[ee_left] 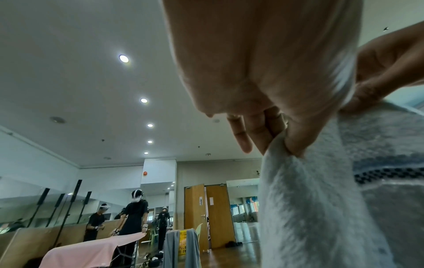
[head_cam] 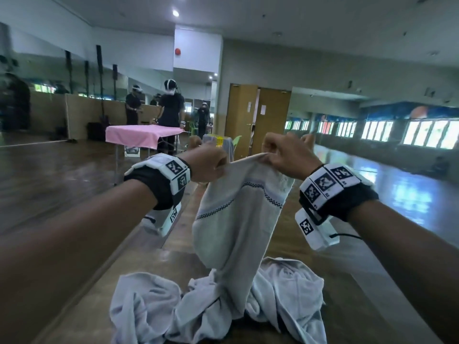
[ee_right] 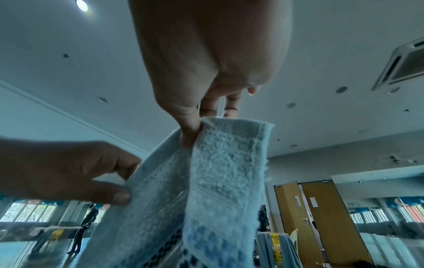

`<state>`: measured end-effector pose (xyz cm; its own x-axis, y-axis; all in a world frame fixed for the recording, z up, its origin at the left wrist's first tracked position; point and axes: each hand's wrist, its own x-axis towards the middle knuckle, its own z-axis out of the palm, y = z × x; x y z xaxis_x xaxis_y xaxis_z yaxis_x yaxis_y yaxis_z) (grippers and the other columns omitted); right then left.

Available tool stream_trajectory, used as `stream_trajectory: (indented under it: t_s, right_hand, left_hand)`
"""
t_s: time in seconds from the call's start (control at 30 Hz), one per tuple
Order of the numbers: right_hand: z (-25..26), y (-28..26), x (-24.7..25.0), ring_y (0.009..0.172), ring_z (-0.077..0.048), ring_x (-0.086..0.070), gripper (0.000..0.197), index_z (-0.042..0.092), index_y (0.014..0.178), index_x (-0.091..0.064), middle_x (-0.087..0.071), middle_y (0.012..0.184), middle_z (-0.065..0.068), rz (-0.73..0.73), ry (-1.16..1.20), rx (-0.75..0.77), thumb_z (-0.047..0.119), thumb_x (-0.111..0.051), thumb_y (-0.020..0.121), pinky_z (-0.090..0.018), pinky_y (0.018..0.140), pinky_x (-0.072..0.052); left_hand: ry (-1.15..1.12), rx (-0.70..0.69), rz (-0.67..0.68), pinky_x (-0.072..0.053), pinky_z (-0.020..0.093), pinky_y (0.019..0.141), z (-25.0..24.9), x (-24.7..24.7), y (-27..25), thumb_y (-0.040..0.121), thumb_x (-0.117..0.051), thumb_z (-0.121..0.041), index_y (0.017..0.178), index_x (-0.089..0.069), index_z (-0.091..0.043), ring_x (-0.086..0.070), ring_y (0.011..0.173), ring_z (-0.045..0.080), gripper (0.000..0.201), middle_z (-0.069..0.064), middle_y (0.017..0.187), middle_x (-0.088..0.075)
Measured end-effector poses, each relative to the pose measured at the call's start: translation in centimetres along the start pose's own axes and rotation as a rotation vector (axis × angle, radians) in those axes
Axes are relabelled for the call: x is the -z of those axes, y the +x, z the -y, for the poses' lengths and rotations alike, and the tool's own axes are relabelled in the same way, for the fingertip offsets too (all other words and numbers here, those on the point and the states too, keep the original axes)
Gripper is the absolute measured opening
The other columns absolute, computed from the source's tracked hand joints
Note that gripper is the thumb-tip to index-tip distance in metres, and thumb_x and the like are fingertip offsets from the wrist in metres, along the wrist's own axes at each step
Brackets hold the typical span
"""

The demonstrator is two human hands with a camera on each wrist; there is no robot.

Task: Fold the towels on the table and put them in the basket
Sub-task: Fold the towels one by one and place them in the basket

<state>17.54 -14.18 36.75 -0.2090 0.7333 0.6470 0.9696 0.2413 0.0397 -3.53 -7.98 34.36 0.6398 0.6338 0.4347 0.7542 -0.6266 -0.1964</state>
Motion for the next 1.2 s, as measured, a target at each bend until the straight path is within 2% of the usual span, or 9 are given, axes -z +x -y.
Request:
stream_trajectory:
  t_s: [0.2,0.27,0.37,0.47,0.6,0.77,0.93,1.07,1.2]
  right_hand:
    - [-1.2,-1.2,1.7,0.087,-0.017,-0.05,0.012,0.029,0.084,-0.047,-0.059,0.083,0.006,-0.005,-0.014,-0.002,0.037,-0.054,0.089,-0.036,0.086,-0.02]
    - [-1.6,-1.7,1.9,0.083,-0.016,-0.049,0.011,0.028,0.085,-0.048,-0.058,0.078,0.008,-0.008,-0.021,-0.001,0.036,-0.054,0.09,-0.034,0.084,-0.017]
    - [-2.4,-2.3,2.4,0.084,-0.015,-0.046,0.011,0.028,0.088,-0.048,-0.056,0.079,0.009,0.007,-0.111,0.009,0.038,-0.053,0.09,-0.036,0.086,-0.02]
    - [-2.8,-2.9,2.6,0.088,-0.015,-0.044,0.009,0.029,0.092,-0.051,-0.057,0.086,0.007,0.086,-0.202,0.014,0.038,-0.053,0.09,-0.036,0.085,-0.019]
    - [-3.7,-3.6,3.4,0.096,-0.015,-0.044,0.012,0.028,0.098,-0.06,-0.06,0.094,0.006,0.137,-0.24,0.001,0.035,-0.053,0.091,-0.038,0.092,-0.021]
    - [-4.8,-3.3,6.6,0.094,-0.016,-0.051,0.012,0.027,0.094,-0.063,-0.066,0.095,0.008,-0.016,-0.213,-0.023,0.035,-0.056,0.089,-0.035,0.081,-0.018]
    - [-4.3,-2.0,11.5,0.095,-0.017,-0.053,0.012,0.024,0.096,-0.064,-0.059,0.09,0.008,-0.162,-0.148,-0.037,0.032,-0.056,0.09,-0.036,0.083,-0.018]
    - [-4.0,-1.0,15.9,0.091,-0.013,-0.044,0.018,0.02,0.102,-0.064,-0.055,0.09,0.005,-0.254,-0.084,-0.068,0.031,-0.056,0.091,-0.034,0.089,-0.018]
    - [-4.2,0.7,19.4,0.091,-0.013,-0.046,0.017,0.023,0.099,-0.063,-0.058,0.09,0.004,-0.343,-0.049,-0.077,0.035,-0.057,0.09,-0.042,0.1,-0.019]
  left_hand:
    - [0.018,0.053,-0.015,-0.034,0.027,0.077,2.3,1.1,-2.3,0.091,-0.052,-0.034,0.084,-0.055,-0.025,-0.056,0.078,0.011,0.012,-0.007,0.084,-0.062]
    - [0.049,0.064,0.022,-0.036,0.027,0.078,3.0,1.4,-2.9,0.092,-0.051,-0.031,0.089,-0.059,-0.021,-0.055,0.078,0.013,0.014,-0.005,0.084,-0.062]
    - [0.108,0.09,0.049,-0.029,0.015,0.065,3.8,1.8,-3.5,0.093,-0.049,-0.026,0.098,-0.064,-0.015,-0.049,0.077,0.012,0.019,-0.004,0.085,-0.059]
    - [0.026,0.082,-0.022,-0.031,0.017,0.07,4.1,3.0,-4.0,0.092,-0.052,-0.024,0.094,-0.065,-0.017,-0.05,0.074,0.01,0.015,-0.006,0.081,-0.058]
    - [-0.015,0.111,-0.115,-0.036,0.032,0.078,4.7,4.8,-4.7,0.091,-0.049,-0.021,0.087,-0.058,-0.019,-0.057,0.075,0.016,0.011,-0.004,0.079,-0.062]
    - [-0.134,0.139,-0.166,-0.05,0.043,0.075,5.0,7.8,-5.7,0.092,-0.048,-0.016,0.093,-0.055,-0.015,-0.057,0.082,0.028,0.007,0.01,0.088,-0.06]
    - [-0.123,0.09,-0.467,-0.037,0.02,0.053,5.2,11.9,-5.9,0.092,-0.053,-0.02,0.09,-0.059,-0.006,-0.055,0.066,0.021,0.016,0.008,0.08,-0.06]
    - [-0.12,0.183,-0.541,-0.046,0.035,0.063,5.9,15.7,-5.8,0.087,-0.056,-0.038,0.088,-0.062,-0.008,-0.058,0.065,0.023,0.03,0.009,0.076,-0.064]
    - [-0.133,0.2,-0.611,-0.04,0.032,0.069,6.1,19.2,-5.0,0.089,-0.058,-0.031,0.096,-0.065,-0.006,-0.056,0.078,0.023,0.027,0.005,0.089,-0.062]
